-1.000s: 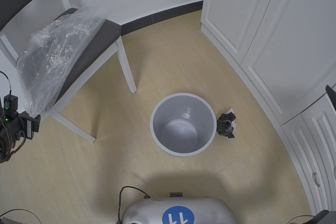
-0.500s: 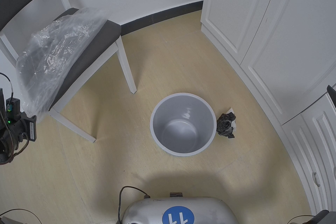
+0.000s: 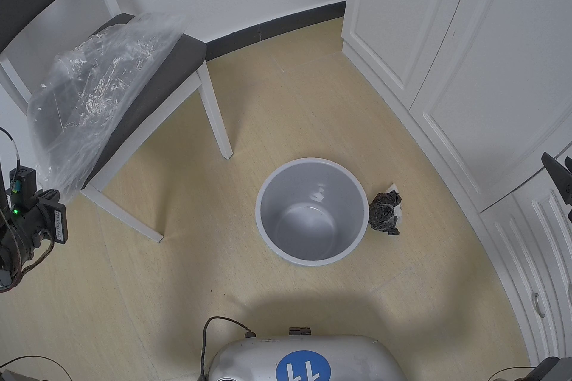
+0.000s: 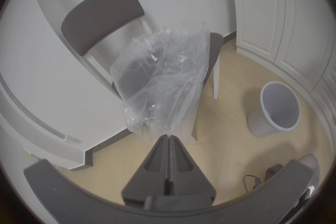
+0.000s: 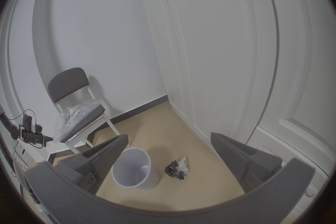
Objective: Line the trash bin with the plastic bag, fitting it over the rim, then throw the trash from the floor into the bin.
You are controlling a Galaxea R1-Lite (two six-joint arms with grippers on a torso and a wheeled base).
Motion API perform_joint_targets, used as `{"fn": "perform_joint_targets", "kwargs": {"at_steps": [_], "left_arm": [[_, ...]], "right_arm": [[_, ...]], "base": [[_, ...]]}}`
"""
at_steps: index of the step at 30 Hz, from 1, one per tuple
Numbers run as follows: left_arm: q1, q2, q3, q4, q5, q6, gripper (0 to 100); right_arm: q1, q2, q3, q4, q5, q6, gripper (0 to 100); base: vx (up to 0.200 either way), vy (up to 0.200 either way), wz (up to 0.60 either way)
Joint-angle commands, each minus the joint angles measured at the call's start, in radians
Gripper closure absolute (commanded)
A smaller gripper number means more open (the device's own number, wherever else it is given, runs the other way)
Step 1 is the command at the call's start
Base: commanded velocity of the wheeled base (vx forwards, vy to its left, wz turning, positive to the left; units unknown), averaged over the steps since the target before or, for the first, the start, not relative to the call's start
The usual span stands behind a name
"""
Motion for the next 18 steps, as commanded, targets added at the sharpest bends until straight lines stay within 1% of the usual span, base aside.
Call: {"fn": "perform_joint_targets", "kwargs": {"at_steps": [1,2,4,6,7,8,10,12,14,18], "left_arm": [[-0.056,-0.106,-0.018,0.002,-0.044,0.002,100],[-0.07,-0.115,-0.031,0.004,-0.063,0.002,100],[-0.098,-0.138,-0.053,0.013,-0.081,0.0,100],[-0.136,-0.143,-0.073,0.014,-0.083,0.002,100],[-0.144,-0.143,-0.078,0.014,-0.083,0.0,100],[-0.191,-0.146,-0.091,0.014,-0.083,0.0,100],[-0.248,-0.148,-0.102,0.013,-0.081,0.0,100],[-0.294,-0.149,-0.12,0.014,-0.081,0.003,100],[-0.323,-0.149,-0.142,0.014,-0.08,0.008,100],[-0.337,-0.146,-0.168,0.016,-0.081,0.01,100]], "right_arm": [[0.091,0.11,-0.06,-0.021,-0.003,0.003,0],[0.123,0.142,-0.081,-0.032,-0.009,0.006,0],[0.154,0.2,-0.109,-0.063,-0.043,0.012,0],[0.175,0.275,-0.124,-0.118,-0.084,0.034,0],[0.178,0.288,-0.124,-0.129,-0.089,0.04,0],[0.209,0.343,-0.119,-0.204,-0.119,0.077,0],[0.252,0.386,-0.101,-0.274,-0.141,0.107,0],[0.27,0.424,-0.09,-0.316,-0.142,0.113,0],[0.275,0.453,-0.087,-0.34,-0.146,0.11,0],[0.275,0.44,-0.072,-0.343,-0.152,0.107,0]], "base": [[0.0,0.0,0.0],[0.0,0.0,0.0],[0.0,0.0,0.0],[0.0,0.0,0.0],[0.0,0.0,0.0],[0.0,0.0,0.0],[0.0,0.0,0.0],[0.0,0.0,0.0],[0.0,0.0,0.0],[0.0,0.0,0.0]]}}
